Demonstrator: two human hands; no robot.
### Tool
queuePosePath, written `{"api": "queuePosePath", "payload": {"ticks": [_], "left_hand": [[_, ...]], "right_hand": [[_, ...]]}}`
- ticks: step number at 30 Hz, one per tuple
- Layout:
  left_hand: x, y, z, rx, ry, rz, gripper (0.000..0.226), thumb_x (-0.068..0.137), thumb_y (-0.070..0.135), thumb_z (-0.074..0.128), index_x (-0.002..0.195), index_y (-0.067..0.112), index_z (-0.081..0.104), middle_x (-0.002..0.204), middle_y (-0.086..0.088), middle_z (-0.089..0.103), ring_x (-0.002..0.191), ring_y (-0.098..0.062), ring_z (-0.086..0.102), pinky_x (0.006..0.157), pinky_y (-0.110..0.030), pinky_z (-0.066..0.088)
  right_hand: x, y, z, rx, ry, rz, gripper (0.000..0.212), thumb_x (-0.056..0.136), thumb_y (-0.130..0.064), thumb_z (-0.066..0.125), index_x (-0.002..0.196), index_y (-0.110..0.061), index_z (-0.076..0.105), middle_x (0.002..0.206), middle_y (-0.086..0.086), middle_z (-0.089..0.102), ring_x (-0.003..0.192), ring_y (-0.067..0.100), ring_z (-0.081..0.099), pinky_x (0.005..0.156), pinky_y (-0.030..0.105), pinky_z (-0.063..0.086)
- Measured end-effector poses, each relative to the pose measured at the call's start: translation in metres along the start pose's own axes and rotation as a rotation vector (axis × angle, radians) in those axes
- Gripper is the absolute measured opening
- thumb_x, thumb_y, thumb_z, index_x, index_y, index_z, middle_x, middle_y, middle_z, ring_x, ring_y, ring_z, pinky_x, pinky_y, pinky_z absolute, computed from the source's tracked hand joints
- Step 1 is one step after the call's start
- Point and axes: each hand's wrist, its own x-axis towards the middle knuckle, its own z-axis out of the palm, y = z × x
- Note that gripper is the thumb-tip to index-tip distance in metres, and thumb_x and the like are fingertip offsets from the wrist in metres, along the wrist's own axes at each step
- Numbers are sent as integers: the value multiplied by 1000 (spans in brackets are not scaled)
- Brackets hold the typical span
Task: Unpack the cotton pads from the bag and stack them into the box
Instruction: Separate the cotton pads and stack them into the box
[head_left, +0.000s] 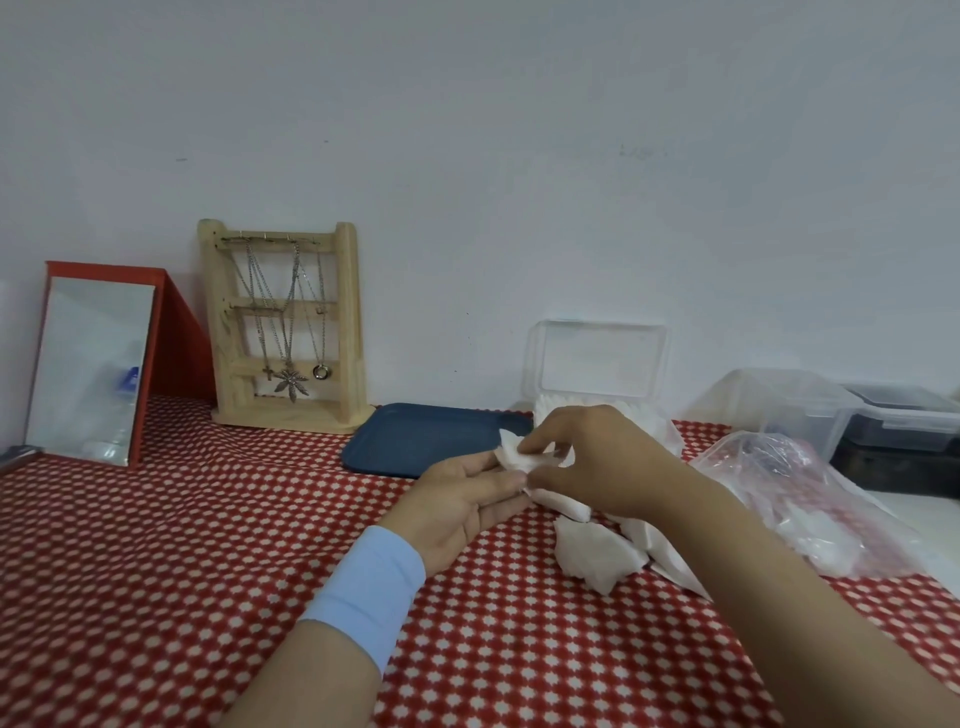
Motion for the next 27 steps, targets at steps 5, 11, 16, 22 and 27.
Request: {"api": "queuePosePath", "payload": {"ticks": [5, 11, 16, 22, 27], "left_hand": [[3, -2, -2, 48, 55, 37, 41, 92, -12, 61, 131, 2, 62, 121, -12, 74, 113, -23, 71, 92, -27, 59], [2, -3, 2, 37, 84, 33, 29, 96, 3, 64, 125, 3, 67, 117, -11, 76, 110, -21, 73, 89, -26, 60], [5, -6, -1, 113, 171, 17, 34, 91, -8, 65, 121, 7, 68, 113, -9, 77, 107, -23, 73, 86, -28, 61], [7, -5, -1, 11, 277, -34, 21, 96, -1, 62, 115, 5, 69, 111, -18, 75, 99, -27, 74, 72, -29, 63], [4, -5, 3, 38, 227, -35, 19, 97, 4, 63, 115, 1, 68, 105, -16, 78, 96, -26, 77, 78, -32, 64]], "right_hand": [[1, 0, 7, 152, 21, 52, 19, 90, -31, 72, 108, -33, 78, 100, -22, 65, 91, -1, 61, 84, 19, 48], [4, 1, 11, 311, 24, 153, 10, 88, -30, 74, 87, -39, 80, 87, -25, 68, 82, -10, 61, 72, 10, 41], [3, 2, 7, 542, 128, 264, 11, 92, -27, 71, 87, -28, 80, 78, -18, 73, 72, -5, 65, 65, 14, 45], [0, 9, -20, 717, 172, 254, 23, 101, -18, 55, 93, -10, 75, 95, 9, 73, 78, 15, 64, 66, 29, 53], [-4, 10, -19, 767, -21, 180, 13, 94, -18, 70, 105, -17, 78, 83, 8, 71, 64, 20, 52, 56, 29, 44]]}}
